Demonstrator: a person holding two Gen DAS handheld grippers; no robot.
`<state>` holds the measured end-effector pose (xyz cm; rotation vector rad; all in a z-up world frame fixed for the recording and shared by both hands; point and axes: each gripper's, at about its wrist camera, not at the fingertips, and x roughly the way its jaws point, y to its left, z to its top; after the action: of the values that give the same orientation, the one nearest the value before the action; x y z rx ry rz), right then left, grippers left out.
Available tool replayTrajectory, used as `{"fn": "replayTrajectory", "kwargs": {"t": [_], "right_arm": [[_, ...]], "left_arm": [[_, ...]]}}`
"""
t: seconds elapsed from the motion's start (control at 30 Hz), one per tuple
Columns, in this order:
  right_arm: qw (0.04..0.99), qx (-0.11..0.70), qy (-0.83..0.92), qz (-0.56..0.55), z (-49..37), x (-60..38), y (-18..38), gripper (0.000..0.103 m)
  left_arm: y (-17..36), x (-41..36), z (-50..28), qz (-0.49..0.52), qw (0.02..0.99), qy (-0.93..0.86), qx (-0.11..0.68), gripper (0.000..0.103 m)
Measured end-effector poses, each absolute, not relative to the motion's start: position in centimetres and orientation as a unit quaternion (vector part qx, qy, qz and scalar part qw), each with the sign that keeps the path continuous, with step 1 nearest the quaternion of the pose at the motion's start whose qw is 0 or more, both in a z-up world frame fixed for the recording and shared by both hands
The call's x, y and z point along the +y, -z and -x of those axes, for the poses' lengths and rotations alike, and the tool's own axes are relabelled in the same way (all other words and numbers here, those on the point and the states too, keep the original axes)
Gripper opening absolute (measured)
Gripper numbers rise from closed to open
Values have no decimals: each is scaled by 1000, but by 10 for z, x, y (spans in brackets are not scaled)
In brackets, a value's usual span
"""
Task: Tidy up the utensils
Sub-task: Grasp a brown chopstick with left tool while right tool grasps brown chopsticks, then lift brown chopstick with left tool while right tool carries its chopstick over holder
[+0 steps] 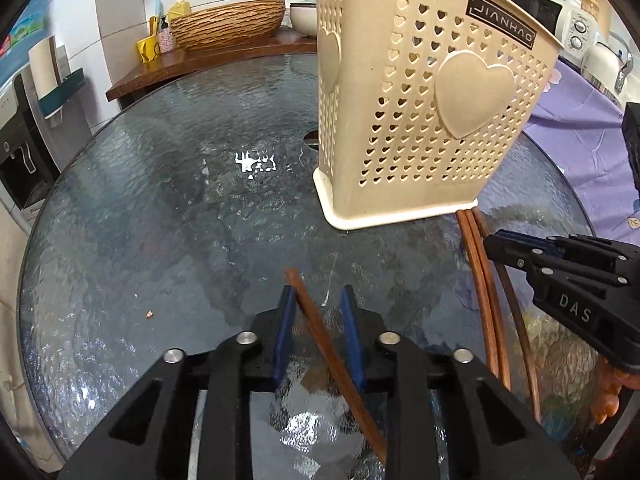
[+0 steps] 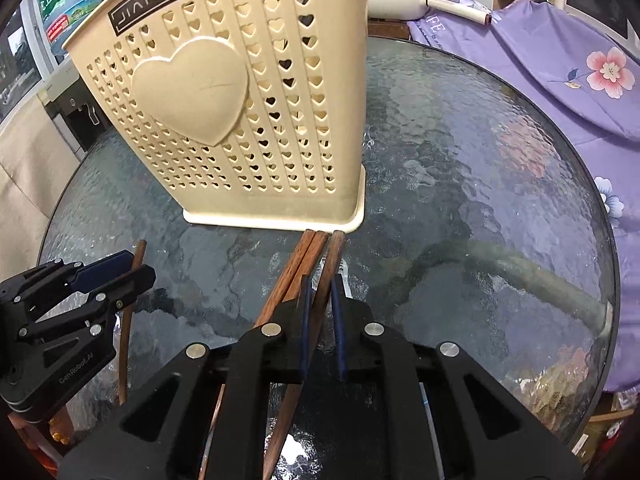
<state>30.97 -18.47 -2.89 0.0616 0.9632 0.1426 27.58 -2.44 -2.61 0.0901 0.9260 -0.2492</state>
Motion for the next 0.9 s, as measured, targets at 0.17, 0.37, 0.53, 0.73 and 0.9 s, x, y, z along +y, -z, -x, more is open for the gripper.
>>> {"fn": "replayTrajectory", "kwargs": {"t": [0.17,0.37,0.53,0.73,0.9], "right_arm": [[884,460,-70,-35,-307,-187,31,9],[885,459,-71,-34,-306,-190,32,9],[885,458,-72,-36,-307,-189,33,8],[891,445,-75,-48,-302,-195,29,8],[894,437,-79,-58,-299,-202,22,8]], "left_arm": [[26,-27,-277,-40,886,124,446,11],[27,-34,-277,-47,886,126,444,10],[27,-37,-277,-49,886,127,443,9],[23,-34,-280,-38,890,131,436,7],[14,-36,-278,-36,895,136,423,7]]}}
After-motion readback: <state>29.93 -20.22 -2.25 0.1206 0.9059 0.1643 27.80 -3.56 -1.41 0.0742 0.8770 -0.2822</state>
